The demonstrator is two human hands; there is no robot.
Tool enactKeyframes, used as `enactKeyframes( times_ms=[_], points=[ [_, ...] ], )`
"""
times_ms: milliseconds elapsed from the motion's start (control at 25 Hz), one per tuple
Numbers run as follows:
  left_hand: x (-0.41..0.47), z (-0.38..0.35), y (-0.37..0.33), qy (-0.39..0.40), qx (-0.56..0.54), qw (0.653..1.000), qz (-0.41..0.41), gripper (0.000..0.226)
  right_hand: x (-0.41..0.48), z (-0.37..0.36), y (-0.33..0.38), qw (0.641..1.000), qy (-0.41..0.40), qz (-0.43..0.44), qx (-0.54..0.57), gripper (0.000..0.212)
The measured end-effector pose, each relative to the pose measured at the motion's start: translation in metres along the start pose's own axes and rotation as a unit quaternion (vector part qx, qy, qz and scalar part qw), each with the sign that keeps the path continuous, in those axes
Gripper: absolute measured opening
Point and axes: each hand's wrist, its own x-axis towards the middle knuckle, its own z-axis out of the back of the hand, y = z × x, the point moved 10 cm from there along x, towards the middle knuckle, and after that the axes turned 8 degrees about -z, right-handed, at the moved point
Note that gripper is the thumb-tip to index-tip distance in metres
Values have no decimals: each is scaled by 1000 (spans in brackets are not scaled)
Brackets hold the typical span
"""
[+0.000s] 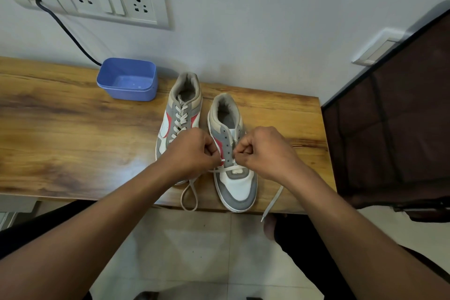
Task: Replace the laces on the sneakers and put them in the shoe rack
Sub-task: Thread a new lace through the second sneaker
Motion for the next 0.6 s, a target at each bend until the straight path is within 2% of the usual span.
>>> enactKeyframes(
  times_ms=[120, 320, 600],
  points=[
    [1, -2, -4, -11, 5, 1000, -11, 13, 4, -5, -4, 1000, -1, -26, 13, 6],
    [0, -6, -7, -9, 22, 1000, -19, 12, 12, -14, -15, 995, 42, -55, 77, 15],
    [3, -8, -11, 1, 28, 999, -26, 11, 13, -28, -17, 976, 119, -74, 168, 8]
  ],
)
